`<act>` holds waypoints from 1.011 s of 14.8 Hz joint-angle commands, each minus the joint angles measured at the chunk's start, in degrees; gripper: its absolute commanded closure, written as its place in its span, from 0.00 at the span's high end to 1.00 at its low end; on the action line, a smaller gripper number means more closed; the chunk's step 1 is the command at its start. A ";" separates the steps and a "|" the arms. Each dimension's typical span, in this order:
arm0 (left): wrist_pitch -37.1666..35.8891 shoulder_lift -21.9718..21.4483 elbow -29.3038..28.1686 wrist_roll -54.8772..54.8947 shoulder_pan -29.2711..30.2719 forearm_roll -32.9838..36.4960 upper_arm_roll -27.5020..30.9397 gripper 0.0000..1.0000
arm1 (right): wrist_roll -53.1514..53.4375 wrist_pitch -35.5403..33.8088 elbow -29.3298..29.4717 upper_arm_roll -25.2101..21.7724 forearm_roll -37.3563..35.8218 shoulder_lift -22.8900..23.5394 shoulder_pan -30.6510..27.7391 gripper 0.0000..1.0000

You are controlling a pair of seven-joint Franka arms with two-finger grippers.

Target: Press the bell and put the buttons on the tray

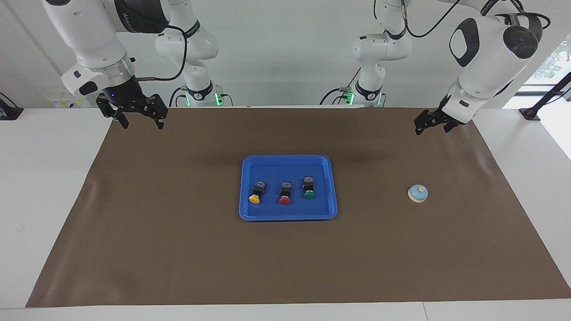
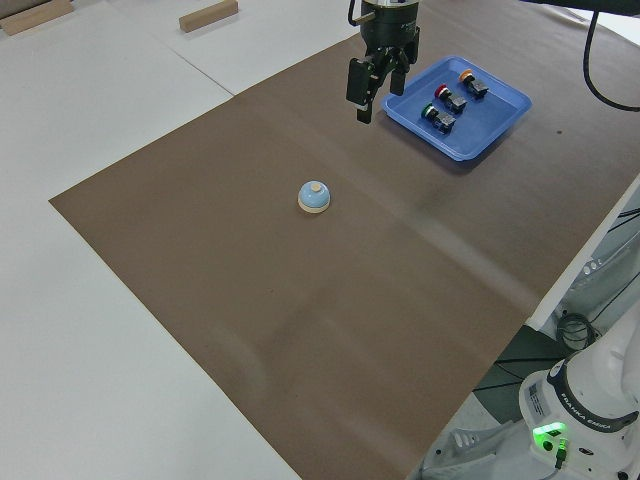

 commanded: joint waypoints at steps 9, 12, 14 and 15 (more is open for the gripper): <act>-2.18 -0.19 0.51 -0.10 -0.75 2.18 -0.59 1.00 | -0.75 -0.64 -0.23 0.37 0.72 -0.23 -0.58 1.00; -3.32 -0.10 1.30 -0.10 -0.49 1.92 -0.68 1.00 | -0.75 -0.64 -0.14 0.37 0.72 -0.23 -0.58 1.00; -3.33 -0.19 2.00 -0.10 -0.40 2.27 -1.11 1.00 | -0.75 -0.64 -0.23 0.37 0.72 -0.23 -0.58 1.00; -3.76 -0.19 4.00 -0.10 -0.31 2.27 -1.12 1.00 | -0.75 -0.64 -0.23 0.37 0.72 -0.23 -0.58 1.00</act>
